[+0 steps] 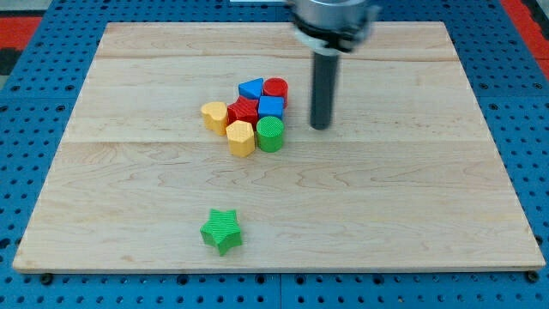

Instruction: Move the green star to the top left of the red star

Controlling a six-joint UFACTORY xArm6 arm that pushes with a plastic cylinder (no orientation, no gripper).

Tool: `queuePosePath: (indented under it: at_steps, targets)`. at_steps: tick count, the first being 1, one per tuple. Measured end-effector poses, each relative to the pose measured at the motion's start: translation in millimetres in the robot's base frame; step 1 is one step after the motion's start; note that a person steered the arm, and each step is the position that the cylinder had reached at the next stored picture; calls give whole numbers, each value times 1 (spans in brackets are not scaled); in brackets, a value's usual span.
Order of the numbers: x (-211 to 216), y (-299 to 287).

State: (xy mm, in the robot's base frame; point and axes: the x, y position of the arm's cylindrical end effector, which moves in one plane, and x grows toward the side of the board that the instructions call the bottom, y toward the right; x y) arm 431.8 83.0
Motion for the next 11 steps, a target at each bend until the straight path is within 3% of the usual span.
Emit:
queuePosePath:
  at_steps: [1, 2, 3, 4, 5, 6, 7, 9, 11]
  targets:
    - [88, 3]
    - [146, -60]
    - [149, -159]
    - [167, -159]
    - [187, -102]
    - [187, -172]
    - [186, -282]
    - [135, -276]
    - [151, -231]
